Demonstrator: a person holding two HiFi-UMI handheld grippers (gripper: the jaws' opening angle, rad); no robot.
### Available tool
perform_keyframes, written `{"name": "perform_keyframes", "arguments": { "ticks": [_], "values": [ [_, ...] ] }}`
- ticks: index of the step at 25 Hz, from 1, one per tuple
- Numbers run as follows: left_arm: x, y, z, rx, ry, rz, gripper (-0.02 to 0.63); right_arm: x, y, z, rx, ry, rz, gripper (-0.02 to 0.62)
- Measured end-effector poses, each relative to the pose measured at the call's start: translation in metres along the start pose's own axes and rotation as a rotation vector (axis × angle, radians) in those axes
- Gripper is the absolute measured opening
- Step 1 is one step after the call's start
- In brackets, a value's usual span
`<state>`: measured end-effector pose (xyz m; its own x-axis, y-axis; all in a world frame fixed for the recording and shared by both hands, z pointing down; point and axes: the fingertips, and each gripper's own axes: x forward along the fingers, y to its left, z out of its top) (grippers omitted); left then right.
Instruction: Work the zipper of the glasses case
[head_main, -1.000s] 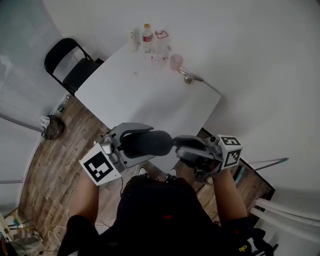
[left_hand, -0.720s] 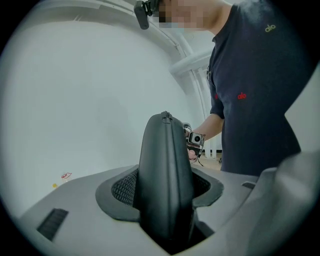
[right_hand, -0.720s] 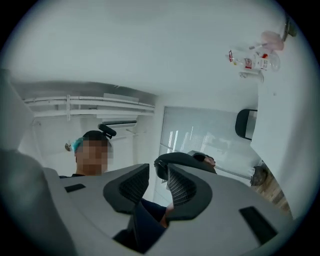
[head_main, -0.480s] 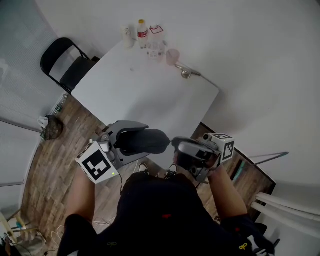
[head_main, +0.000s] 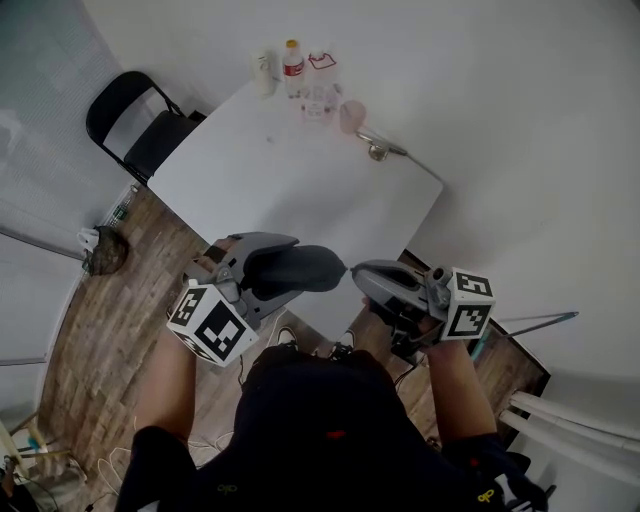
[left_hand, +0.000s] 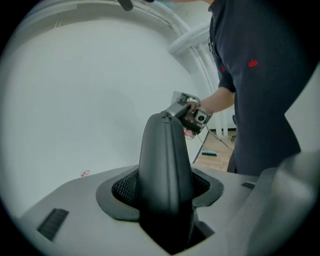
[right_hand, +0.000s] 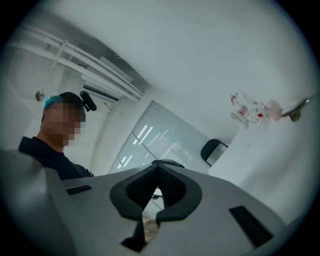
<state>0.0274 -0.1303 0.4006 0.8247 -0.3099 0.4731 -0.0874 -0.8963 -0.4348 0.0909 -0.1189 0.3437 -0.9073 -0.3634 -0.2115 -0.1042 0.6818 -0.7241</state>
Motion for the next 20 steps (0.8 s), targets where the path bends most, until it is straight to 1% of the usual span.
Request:
{"name": "perform_keyframes", "arguments": {
  "ticks": [2, 5, 9, 12, 14, 17, 19, 20],
  "values": [
    [0.004, 0.003, -0.006, 0.024, 0.045, 0.026, 0.262, 0.002, -0.001, 0.0, -0.082, 0.039, -0.066, 0.018],
    [0.011, 0.008, -0.015, 0.048, 0.104, 0.07, 0.261, 0.006, -0.002, -0.002, -0.165, 0.077, -0.131, 0.018],
    [0.018, 0.015, -0.023, 0.056, 0.168, 0.121, 0.261, 0.014, -0.002, -0.004, -0.25, 0.111, -0.203, 0.018],
    [0.023, 0.02, -0.027, 0.055, 0.205, 0.149, 0.261, 0.025, -0.003, -0.007, -0.334, 0.153, -0.267, 0.018],
    [0.024, 0.02, -0.028, 0.045, 0.213, 0.154, 0.261, 0.029, -0.003, -0.01, -0.377, 0.176, -0.299, 0.018],
    [0.025, 0.019, -0.03, 0.032, 0.215, 0.157, 0.261, 0.03, -0.005, -0.012, -0.392, 0.188, -0.318, 0.018],
    [0.026, 0.018, -0.029, -0.016, 0.177, 0.155, 0.262, 0.031, -0.004, -0.011, -0.426, 0.18, -0.315, 0.02],
    [0.026, 0.018, -0.028, -0.065, 0.141, 0.156, 0.262, 0.031, -0.001, -0.008, -0.458, 0.171, -0.313, 0.02]
  ]
}}
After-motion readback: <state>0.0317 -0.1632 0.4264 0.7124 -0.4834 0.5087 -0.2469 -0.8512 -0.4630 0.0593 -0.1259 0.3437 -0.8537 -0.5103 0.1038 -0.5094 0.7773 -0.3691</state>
